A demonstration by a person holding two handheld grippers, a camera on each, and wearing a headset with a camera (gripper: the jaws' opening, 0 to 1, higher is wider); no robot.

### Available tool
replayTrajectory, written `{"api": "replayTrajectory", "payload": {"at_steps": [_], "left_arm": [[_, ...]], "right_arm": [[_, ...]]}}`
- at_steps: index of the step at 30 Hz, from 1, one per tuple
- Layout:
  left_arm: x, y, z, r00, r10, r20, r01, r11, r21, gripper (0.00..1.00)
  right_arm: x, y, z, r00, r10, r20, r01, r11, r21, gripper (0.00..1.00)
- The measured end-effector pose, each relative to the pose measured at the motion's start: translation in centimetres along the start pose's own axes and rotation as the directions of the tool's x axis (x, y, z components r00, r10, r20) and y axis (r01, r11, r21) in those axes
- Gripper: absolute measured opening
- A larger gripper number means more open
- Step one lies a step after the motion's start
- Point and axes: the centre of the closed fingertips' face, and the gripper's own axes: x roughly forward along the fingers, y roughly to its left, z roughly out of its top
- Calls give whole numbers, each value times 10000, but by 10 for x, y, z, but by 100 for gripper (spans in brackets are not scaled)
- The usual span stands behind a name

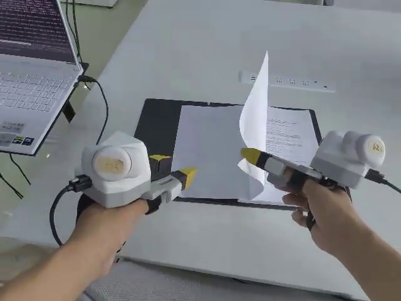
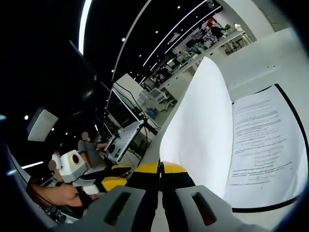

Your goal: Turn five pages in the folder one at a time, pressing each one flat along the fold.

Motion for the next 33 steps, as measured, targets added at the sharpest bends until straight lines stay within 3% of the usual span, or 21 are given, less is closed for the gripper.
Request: {"api": "replayTrajectory", "payload": {"at_steps": [7,12,22,29,33], "left_arm": [[-11,10,-2,9999,164,-5,-164,9998,-132,30],[-17,16,-5,9997,249,33,-248,9995,-211,30],[-23,24,-17,9992,350,-193,-357,9987,-374,30],[-22,35,-29,9983,428,-390,-451,9971,-609,30],[-23,35,-33,9978,413,-513,-447,9968,-659,30]], "right_arm": [[22,7,-16,9988,151,-469,-151,9999,-4,0],[37,7,-32,9935,136,-1132,-162,9996,-222,0],[62,7,-57,9868,96,-1619,-97,10000,4,0],[76,2,-76,9770,-12,-2133,33,9999,96,0],[84,-2,-89,9688,-68,-2478,113,9998,166,0]]}}
